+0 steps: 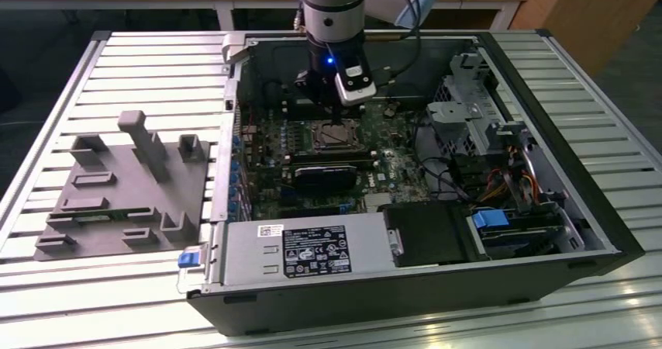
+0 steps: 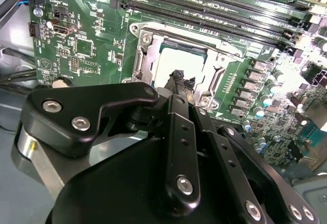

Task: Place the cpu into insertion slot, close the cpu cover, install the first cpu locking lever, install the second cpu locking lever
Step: 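Install the first cpu locking lever, then install the second cpu locking lever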

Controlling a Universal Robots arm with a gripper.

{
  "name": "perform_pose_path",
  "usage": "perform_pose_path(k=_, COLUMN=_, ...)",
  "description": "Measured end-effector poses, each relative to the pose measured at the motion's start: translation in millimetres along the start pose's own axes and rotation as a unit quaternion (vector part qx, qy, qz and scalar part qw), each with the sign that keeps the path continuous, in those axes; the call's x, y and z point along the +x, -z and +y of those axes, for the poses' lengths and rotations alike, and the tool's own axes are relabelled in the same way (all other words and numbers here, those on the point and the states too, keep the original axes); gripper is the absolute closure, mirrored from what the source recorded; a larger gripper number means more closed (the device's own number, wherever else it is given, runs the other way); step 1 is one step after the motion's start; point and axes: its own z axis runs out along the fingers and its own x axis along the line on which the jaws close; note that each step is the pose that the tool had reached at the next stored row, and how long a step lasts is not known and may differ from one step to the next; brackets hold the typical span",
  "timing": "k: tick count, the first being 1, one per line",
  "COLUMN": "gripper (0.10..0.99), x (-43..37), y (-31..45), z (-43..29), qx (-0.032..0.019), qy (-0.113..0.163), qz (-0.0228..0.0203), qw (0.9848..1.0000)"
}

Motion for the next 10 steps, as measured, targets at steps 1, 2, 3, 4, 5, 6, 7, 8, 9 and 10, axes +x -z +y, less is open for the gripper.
perform_pose_path(k=1, gripper=0.984, x=0.0, y=0.0, z=0.0, qx=-0.0001, qy=0.000, qz=0.0000, qw=1.0000)
perform_pose_path(k=2, gripper=0.984, x=0.0, y=0.2, z=0.0, qx=0.0000, qy=0.000, qz=0.0000, qw=1.0000)
perform_pose_path(k=3, gripper=0.984, x=0.0, y=0.3, z=0.0, qx=-0.0001, qy=0.000, qz=0.0000, qw=1.0000)
perform_pose_path(k=4, gripper=0.984, x=0.0, y=0.3, z=0.0, qx=0.0000, qy=0.000, qz=0.0000, qw=1.0000)
perform_pose_path(k=5, gripper=0.984, x=0.0, y=0.3, z=0.1, qx=-0.0001, qy=0.000, qz=0.0000, qw=1.0000)
perform_pose_path(k=6, gripper=0.984, x=0.0, y=0.3, z=0.0, qx=0.0000, qy=0.000, qz=0.0000, qw=1.0000)
perform_pose_path(k=7, gripper=0.984, x=0.0, y=0.3, z=0.0, qx=0.0000, qy=0.000, qz=0.0000, qw=1.0000)
perform_pose_path(k=8, gripper=0.984, x=0.0, y=0.3, z=0.0, qx=-0.0001, qy=0.000, qz=0.0000, qw=1.0000)
perform_pose_path(k=9, gripper=0.984, x=0.0, y=0.3, z=0.0, qx=-0.0001, qy=0.000, qz=0.0000, qw=1.0000)
perform_pose_path(k=10, gripper=0.984, x=0.0, y=0.4, z=0.0, qx=0.0000, qy=0.000, qz=0.0000, qw=1.0000)
